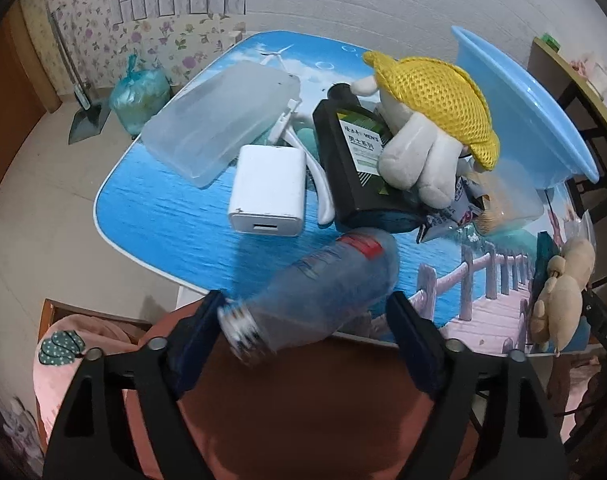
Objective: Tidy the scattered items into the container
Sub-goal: 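Grasp the clear plastic bottle with the left gripper and lift it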
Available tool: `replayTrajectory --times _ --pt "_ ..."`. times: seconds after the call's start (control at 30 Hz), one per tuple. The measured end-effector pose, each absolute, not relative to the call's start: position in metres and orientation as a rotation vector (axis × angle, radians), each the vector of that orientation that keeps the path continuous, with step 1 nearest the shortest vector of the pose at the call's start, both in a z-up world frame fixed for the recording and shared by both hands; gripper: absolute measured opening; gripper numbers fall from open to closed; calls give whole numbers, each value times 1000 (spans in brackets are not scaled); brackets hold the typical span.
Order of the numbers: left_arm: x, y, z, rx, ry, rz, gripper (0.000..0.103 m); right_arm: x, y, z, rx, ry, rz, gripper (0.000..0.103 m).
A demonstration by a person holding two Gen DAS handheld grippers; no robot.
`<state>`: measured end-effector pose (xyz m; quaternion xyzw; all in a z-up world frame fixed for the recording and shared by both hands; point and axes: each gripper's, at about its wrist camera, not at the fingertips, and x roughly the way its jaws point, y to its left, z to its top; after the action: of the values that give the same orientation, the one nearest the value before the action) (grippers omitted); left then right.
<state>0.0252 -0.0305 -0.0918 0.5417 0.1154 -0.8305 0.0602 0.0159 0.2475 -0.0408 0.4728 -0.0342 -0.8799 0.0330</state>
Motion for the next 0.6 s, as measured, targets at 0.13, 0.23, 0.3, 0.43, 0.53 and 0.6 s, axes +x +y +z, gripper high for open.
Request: replayTrajectory --times 0.13,0.23,0.3,0.43,0.53,0.6 --pt "20 -29 -89 1605 356 -2535 89 16 247 -40 1456 -104 -2708 85" --pt "14 -27 -92 1615 370 -2517 95 16 247 -40 1459 -105 -2707 85" --pt "13 -26 -94 1604 365 -2517 96 17 247 -41 1459 -104 -2707 85" --pt "10 -24 -94 1568 371 -2531 96 18 247 -41 1458 -103 -2707 85" --pt "11 -21 -91 1545 344 -2555 87 19 247 -41 1457 -102 -2707 85" --pt "12 -21 -91 1555 339 -2558 87 20 247 -41 1456 -103 -2710 85"
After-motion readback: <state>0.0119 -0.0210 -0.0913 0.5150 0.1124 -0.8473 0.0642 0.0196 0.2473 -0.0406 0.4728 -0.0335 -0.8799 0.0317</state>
